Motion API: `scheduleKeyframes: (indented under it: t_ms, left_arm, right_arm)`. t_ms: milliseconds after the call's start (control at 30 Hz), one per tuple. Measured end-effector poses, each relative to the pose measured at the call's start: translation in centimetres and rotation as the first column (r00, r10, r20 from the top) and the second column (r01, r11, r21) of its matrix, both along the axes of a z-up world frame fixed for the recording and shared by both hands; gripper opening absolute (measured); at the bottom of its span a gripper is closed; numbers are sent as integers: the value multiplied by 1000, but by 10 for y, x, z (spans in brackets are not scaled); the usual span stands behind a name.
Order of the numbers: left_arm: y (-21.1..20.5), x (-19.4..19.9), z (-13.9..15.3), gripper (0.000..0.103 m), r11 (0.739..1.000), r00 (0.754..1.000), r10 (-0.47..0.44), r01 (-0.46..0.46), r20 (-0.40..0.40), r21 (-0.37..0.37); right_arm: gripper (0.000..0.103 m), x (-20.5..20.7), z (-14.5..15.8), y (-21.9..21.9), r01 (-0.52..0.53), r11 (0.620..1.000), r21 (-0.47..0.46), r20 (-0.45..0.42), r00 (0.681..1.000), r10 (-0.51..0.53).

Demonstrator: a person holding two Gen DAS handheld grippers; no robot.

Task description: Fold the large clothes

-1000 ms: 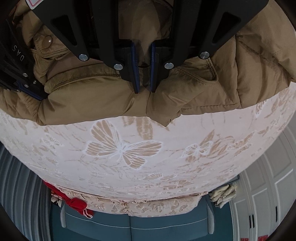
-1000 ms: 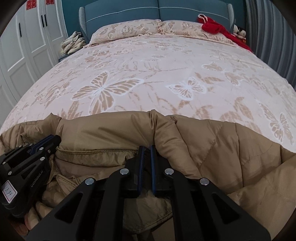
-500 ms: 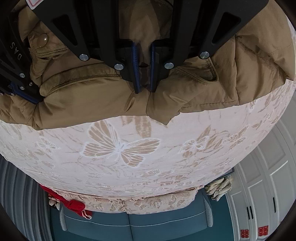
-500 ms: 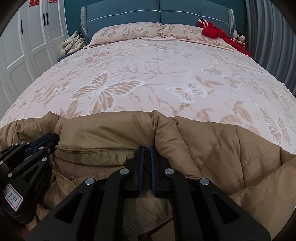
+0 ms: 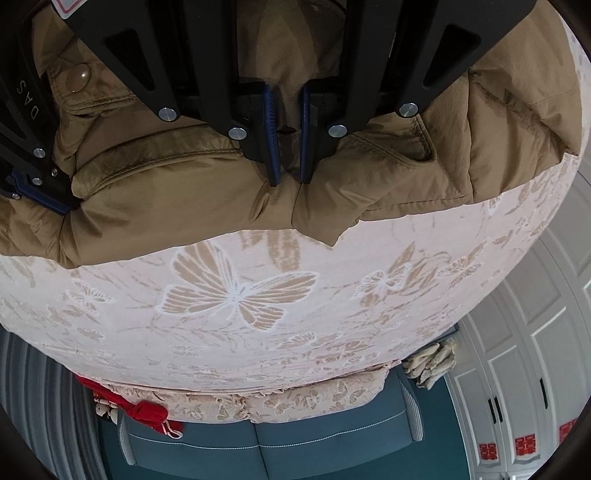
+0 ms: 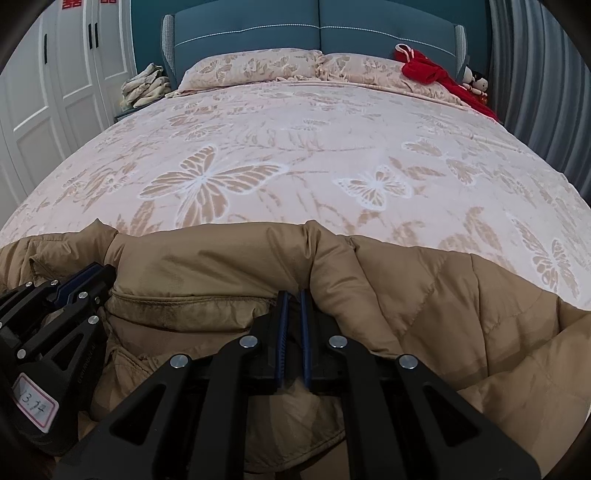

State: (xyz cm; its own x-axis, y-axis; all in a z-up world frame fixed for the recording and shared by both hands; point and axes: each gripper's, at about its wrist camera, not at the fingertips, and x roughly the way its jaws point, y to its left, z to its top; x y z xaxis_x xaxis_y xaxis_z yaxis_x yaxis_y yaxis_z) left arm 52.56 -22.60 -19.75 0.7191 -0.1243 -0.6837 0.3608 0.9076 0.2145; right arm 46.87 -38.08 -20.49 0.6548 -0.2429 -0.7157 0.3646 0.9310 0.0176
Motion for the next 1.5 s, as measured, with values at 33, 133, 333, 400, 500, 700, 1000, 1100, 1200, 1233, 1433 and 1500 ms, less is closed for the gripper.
scheduleKeyframes:
  t_ms: [33, 133, 333, 400, 500, 700, 1000, 1100, 1200, 1233, 1433, 1500]
  left_arm:
    - [-1, 0, 0, 15, 1000, 1000, 1, -1, 4, 8]
    - [0, 2, 3, 15, 1000, 1000, -1, 2, -16, 3]
    - [23, -39, 44, 58, 1000, 997, 14, -15, -79, -14]
    - [56, -82, 70, 81, 994, 997, 21, -28, -72, -102]
    - [116, -148, 93, 86, 984, 995, -7, -11, -102, -177]
    - [252, -252, 85, 87, 953, 948, 82, -165, -306, -256]
    - [368, -338, 45, 87, 794, 816, 144, -433, -559, -428]
    - [360, -344, 36, 87, 785, 802, 97, -426, -589, -451]
    - [346, -350, 31, 86, 791, 807, 94, -416, -582, -448]
    - [343, -352, 31, 84, 798, 813, 100, -410, -573, -442]
    - [333, -361, 39, 37, 845, 824, 84, -357, -560, -398]
    - [331, -364, 46, 12, 859, 830, 74, -334, -553, -387]
  right_arm:
    - [4, 0, 0, 0, 1, 1000, -5, 0, 1000, -1]
    - [4, 1, 2, -2, 1, 1000, 4, 0, 1000, -1]
    - [24, -34, 42, 6, 13, 999, 45, -24, 1000, -12]
    - [52, -88, 73, 18, -37, 992, 119, 43, 999, 32]
    - [70, -178, 99, 30, -89, 986, 141, 91, 993, 77]
    - [80, -389, 101, 22, 55, 985, 164, 23, 998, -60]
    - [80, -526, 60, 25, 257, 900, 351, -68, 966, -249]
    - [80, -525, 50, 30, 268, 868, 418, -61, 962, -267]
    - [80, -515, 41, 40, 278, 852, 445, -79, 959, -272]
    - [80, -512, 37, 43, 269, 846, 460, -80, 962, -262]
    - [60, -501, 33, 55, 234, 852, 468, -72, 971, -227]
    - [31, -498, 35, 56, 223, 863, 454, -78, 974, -210]
